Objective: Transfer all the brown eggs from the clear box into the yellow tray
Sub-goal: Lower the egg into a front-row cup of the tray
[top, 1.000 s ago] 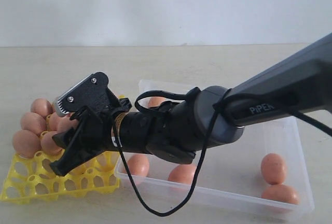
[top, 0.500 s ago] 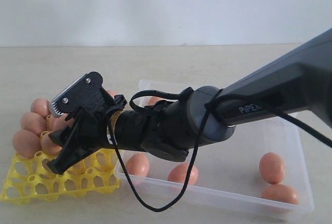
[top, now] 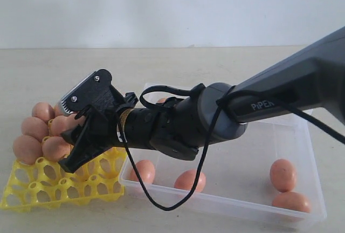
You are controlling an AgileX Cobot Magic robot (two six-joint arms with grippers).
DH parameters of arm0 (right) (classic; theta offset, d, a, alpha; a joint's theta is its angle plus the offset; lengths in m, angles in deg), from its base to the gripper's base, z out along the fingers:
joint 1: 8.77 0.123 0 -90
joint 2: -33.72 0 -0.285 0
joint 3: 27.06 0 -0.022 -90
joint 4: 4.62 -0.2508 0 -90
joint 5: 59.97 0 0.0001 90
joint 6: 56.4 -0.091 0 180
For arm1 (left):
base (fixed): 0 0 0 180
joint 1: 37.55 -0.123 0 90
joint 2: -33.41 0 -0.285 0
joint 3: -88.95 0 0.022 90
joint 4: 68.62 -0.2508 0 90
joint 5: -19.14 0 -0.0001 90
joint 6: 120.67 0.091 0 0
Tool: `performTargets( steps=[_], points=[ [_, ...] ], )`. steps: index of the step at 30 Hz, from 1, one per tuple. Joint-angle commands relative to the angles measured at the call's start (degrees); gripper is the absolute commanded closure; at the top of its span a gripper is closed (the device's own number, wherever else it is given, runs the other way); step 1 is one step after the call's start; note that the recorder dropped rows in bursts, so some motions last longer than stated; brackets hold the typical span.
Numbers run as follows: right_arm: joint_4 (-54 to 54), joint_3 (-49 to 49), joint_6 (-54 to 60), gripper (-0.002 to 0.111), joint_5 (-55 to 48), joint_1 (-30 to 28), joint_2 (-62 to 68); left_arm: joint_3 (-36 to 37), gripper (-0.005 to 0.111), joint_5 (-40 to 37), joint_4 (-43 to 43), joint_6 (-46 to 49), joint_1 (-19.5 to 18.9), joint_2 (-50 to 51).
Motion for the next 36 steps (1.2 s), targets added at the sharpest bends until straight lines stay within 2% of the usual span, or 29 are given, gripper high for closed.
performTargets(
  steps=[1, 36],
  points=[
    [0.2, -0.3, 0.3, 0.108, 0.2, -0.2, -0.1, 0.2, 0.085, 0.1, 0.1, -0.1, -0.1, -0.1],
    [0.4, -3.5, -4.8, 0.108, -4.2, 0.9, 2.6, 0.2, 0.085, 0.1, 0.1, -0.1, -0.1, -0.1]
  ],
)
